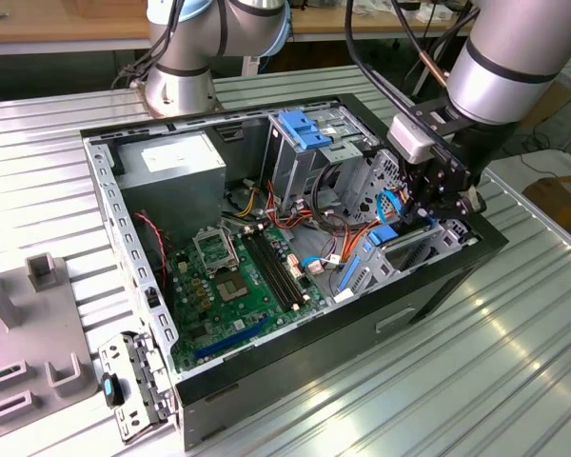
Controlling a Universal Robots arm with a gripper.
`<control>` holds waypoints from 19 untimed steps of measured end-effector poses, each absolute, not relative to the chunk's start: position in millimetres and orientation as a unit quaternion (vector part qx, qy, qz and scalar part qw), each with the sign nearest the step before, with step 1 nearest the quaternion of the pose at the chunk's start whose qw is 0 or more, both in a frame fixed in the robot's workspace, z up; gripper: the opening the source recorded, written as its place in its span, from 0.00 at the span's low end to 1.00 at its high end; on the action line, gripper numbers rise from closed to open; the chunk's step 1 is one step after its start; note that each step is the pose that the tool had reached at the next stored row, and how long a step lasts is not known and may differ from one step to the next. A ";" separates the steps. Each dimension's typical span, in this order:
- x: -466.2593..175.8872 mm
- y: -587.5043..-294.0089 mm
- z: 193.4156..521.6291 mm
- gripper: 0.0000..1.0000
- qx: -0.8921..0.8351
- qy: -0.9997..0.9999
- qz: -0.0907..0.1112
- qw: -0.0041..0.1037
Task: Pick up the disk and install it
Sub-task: 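Insert the second disk wire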
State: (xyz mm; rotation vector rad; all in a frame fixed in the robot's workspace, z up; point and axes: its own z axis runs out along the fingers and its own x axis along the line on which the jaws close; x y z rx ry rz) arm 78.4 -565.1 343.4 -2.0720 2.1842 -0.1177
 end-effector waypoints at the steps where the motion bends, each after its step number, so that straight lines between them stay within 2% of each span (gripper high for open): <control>1: 78.4 -565.1 342.7 0.16 -0.686 0.723 -0.039 0.064; 7: 78.5 -565.1 339.1 0.16 -0.686 0.723 -0.039 0.064; 8: 78.5 -565.2 339.0 0.17 -0.686 0.723 -0.039 0.065; 9: 78.5 -565.2 341.0 0.24 -0.686 0.723 -0.039 0.064; 13: 78.4 -565.2 357.2 0.24 -0.686 0.723 -0.040 0.064; 14: 78.4 -565.1 357.3 0.22 -0.686 0.723 -0.040 0.064; 15: 78.4 -565.1 357.3 0.11 -0.686 0.723 -0.040 0.064; 19: 78.4 -564.9 357.3 0.11 -0.686 0.723 -0.040 0.064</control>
